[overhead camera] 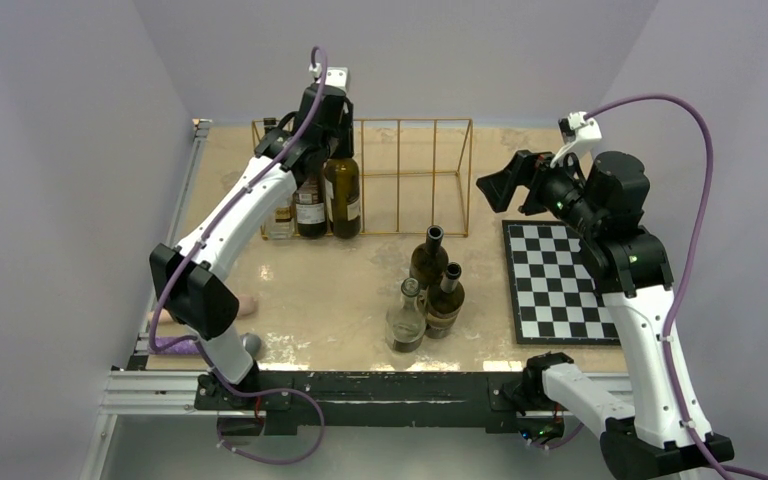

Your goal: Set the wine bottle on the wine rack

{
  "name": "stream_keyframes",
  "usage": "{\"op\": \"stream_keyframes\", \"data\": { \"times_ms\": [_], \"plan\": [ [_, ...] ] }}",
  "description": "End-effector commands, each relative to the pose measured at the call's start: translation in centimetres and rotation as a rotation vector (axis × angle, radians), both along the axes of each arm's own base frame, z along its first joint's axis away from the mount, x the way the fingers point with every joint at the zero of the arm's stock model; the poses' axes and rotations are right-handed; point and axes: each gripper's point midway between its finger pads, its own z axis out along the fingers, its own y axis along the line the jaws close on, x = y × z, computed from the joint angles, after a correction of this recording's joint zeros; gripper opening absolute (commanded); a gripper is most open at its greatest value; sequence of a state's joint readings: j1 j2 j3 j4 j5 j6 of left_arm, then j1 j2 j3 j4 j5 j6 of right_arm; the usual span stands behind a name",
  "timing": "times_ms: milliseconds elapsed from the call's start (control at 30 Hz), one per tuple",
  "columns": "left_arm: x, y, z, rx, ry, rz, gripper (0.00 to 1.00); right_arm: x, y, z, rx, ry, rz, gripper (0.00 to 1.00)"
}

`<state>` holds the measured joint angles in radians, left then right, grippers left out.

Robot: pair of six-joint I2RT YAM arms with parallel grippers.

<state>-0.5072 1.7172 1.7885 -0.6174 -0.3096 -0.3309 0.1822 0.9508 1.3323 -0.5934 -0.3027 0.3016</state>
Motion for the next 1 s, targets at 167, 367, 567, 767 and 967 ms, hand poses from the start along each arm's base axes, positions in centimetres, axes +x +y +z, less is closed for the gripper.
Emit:
{"op": "stream_keyframes", "data": {
  "times_ms": [167,367,567,767,967],
  "plan": [
    [1.9,0.0,4.2,-0.091,-0.103,0.004,0.00,0.2,-0.6,0.7,-0.027,-0.026,-0.023,0.99],
    [2.1,-0.4,2.9,-0.093,-0.038,-0.018,0.00,0.4,-0.7,0.3,-0.031,-0.018,-0.031,0.99],
    [2.4,-0.4,1.8,-0.083,0.002,-0.022,0.00,0.4,-0.7,-0.2,-0.032,-0.005,-0.030,0.99],
    [2.9,-0.3,0.3,-0.065,0.037,-0.015,0.10,0.5,-0.8,-0.7,-0.033,0.007,-0.038,0.99],
    [3.9,-0.5,-1.6,-0.053,0.067,-0.005,0.17,0.4,-1.1,-0.6,-0.038,0.002,-0.052,0.99]
  ]
}}
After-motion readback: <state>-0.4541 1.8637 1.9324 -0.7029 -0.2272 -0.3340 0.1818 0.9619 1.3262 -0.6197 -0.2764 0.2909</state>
